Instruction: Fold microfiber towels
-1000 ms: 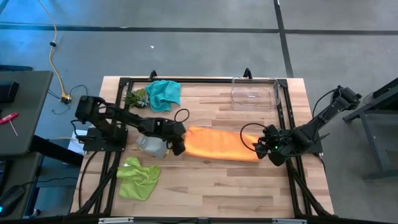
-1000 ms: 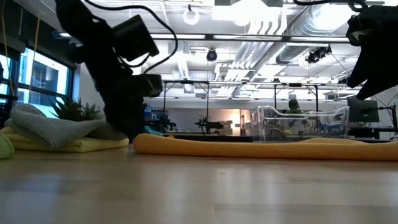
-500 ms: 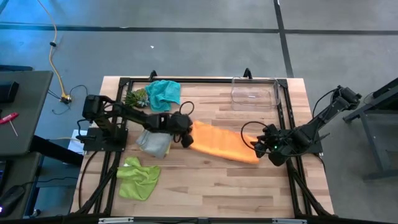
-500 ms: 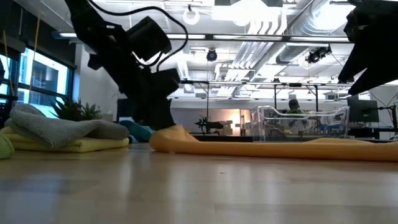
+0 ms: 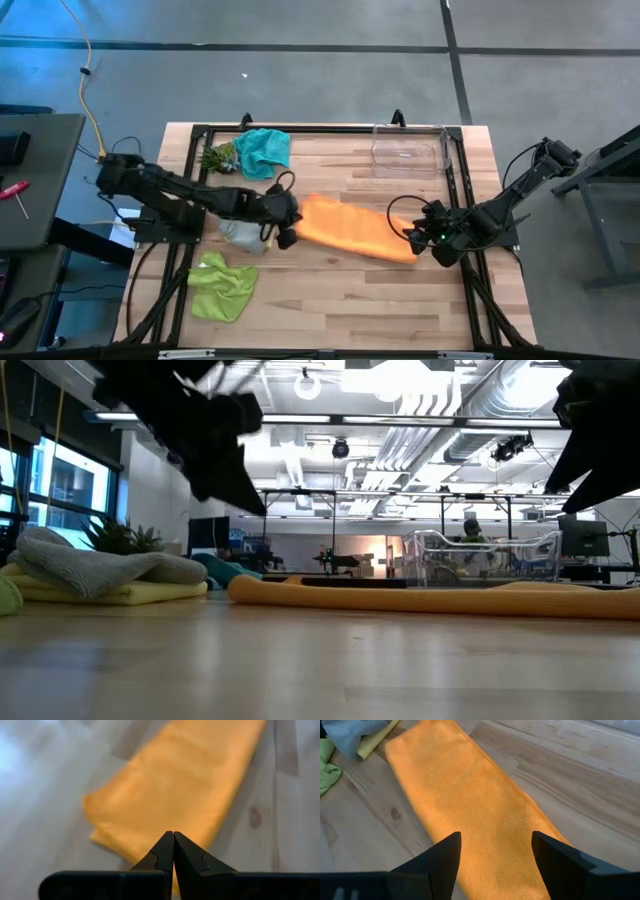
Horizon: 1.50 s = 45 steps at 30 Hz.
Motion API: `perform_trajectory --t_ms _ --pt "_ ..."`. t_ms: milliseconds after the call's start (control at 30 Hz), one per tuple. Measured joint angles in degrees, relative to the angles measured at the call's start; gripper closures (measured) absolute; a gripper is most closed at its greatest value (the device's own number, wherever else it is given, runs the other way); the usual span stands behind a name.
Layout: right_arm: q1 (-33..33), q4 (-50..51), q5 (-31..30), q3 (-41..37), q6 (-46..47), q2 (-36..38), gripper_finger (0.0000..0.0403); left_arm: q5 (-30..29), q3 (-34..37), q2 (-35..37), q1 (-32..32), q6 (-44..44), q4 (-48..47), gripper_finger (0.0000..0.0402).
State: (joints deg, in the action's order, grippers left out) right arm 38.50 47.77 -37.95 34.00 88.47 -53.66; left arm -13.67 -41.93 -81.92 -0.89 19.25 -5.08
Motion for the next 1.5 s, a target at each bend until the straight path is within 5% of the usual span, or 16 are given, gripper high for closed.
perform_trajectory --t_ms 167,367,567,833,1100,1500 --pt "0.0 -0.97 1.99 0.0 0.04 -0.01 0.0166 -5.99 -0.03 1.36 0.5 2.0 0.1 0.0401" --pt "-0.83 0.72 9.3 -0.02 7.41 -0.01 0.0166 -0.83 0.02 -3.48 -0.84 6.36 0.87 0.0401" --pt "-4.73 1.28 7.94 -0.02 7.75 -0.01 0.0166 2.99 -3.22 -6.13 -8.15 3.83 3.19 0.0396" --pt "-8.09 1.0 9.2 -0.02 2.91 -0.01 0.0166 13.05 -7.96 -9.6 -19.63 3.46 1.62 0.0295" --pt "-8.15 0.82 9.12 -0.02 2.67 -0.01 0.0166 17.7 -8.0 -17.48 -19.32 -3.5 6.04 0.0185" --pt "-8.15 0.84 9.07 -0.02 2.68 0.0 0.0166 12.75 -7.31 -20.32 -19.92 -17.34 10.83 0.0185"
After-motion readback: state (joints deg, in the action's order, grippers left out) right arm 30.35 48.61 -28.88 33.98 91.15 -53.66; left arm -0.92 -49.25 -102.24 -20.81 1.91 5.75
